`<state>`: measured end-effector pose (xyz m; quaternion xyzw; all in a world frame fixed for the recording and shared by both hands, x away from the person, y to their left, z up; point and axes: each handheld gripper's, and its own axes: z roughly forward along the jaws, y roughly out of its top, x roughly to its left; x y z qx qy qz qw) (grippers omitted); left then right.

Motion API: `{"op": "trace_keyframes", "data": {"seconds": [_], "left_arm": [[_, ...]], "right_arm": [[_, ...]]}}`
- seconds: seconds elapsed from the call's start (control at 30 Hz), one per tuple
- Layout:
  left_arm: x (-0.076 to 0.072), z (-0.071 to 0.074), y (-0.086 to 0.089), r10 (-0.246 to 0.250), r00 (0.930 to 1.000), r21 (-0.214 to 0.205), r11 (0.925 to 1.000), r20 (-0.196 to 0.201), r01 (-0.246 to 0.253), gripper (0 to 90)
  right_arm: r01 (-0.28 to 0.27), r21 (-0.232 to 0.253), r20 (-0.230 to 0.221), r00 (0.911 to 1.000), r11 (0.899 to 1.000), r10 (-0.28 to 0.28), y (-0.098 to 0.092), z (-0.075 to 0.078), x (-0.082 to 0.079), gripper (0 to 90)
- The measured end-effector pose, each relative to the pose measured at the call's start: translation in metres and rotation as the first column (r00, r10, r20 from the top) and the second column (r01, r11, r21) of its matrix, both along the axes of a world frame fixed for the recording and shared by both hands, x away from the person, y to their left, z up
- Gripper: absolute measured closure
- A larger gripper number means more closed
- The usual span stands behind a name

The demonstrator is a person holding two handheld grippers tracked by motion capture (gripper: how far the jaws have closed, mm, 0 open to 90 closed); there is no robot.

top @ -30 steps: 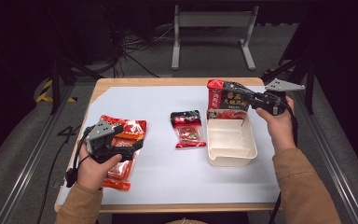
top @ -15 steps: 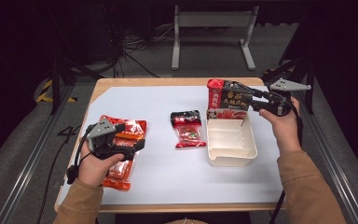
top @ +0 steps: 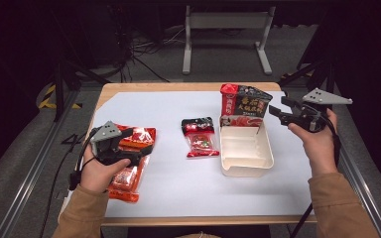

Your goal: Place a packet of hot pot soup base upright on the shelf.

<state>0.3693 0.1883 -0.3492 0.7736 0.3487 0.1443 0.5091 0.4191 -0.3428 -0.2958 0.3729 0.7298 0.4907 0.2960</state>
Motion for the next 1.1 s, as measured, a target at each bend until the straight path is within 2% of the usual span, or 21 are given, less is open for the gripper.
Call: {"op": "trace_keyframes", "data": {"seconds": [0.13,0.23,0.27,0.33,0.43,0.5,0.63,0.73,0.83,0.93,0.97,1.1], "left_arm": [[0.001,0.002,0.002,-0.003,1.0000,0.012,0.9999,0.009,0.003,10.3],[0.001,0.002,0.002,-0.007,0.9999,0.015,0.9999,0.009,0.007,9.9],[0.002,0.002,0.004,-0.006,0.9997,0.024,0.9997,0.022,0.006,9.9],[0.002,0.002,0.004,0.006,0.9994,0.015,0.9999,0.034,-0.006,7.3],[0.001,0.004,0.007,-0.013,0.9981,-0.013,0.9998,0.060,0.014,5.2],[0.001,0.005,0.008,-0.003,0.9985,-0.031,0.9995,0.054,0.005,4.9],[0.002,0.005,0.012,0.006,0.9991,-0.036,0.9993,0.042,-0.004,5.0],[0.002,0.007,0.016,0.005,0.9991,-0.033,0.9995,0.041,-0.004,7.2],[0.000,0.011,0.018,0.014,0.9994,-0.048,0.9987,0.031,-0.012,12.4],[-0.001,0.012,0.019,0.011,0.9995,-0.040,0.9992,0.028,-0.010,13.9],[-0.001,0.012,0.020,0.013,0.9995,-0.039,0.9992,0.029,-0.012,14.3],[0.001,0.013,0.024,0.022,0.9993,-0.023,0.9995,0.032,-0.021,16.3]], "right_arm": [[-0.002,0.004,-0.018,0.9998,1.000,0.002,-0.003,0.004,-0.015,39.6],[-0.009,0.020,-0.036,0.9993,1.000,0.009,-0.005,0.004,-0.022,37.3],[-0.009,0.020,-0.036,0.9993,1.000,0.009,-0.005,0.004,-0.022,37.3],[-0.025,0.055,-0.060,0.9978,0.998,0.028,-0.007,0.004,-0.026,36.8],[-0.029,0.039,-0.074,0.9967,0.999,0.032,-0.007,0.001,-0.031,37.3],[-0.045,0.036,-0.085,0.9952,0.998,0.048,-0.006,-0.002,-0.035,37.6],[-0.062,0.003,-0.103,0.9928,0.998,0.062,-0.004,-0.009,-0.043,37.4],[-0.077,-0.013,-0.098,0.9923,0.997,0.075,-0.001,-0.016,-0.048,37.3],[-0.075,0.011,-0.097,0.9924,0.997,0.076,0.000,-0.026,-0.049,37.4],[-0.077,-0.002,-0.114,0.9905,0.997,0.077,0.000,-0.030,-0.047,37.3],[-0.071,0.015,-0.110,0.9912,0.997,0.073,-0.001,-0.032,-0.048,37.0],[-0.079,0.006,-0.108,0.9909,0.997,0.079,0.001,-0.034,-0.049,36.5]]}}
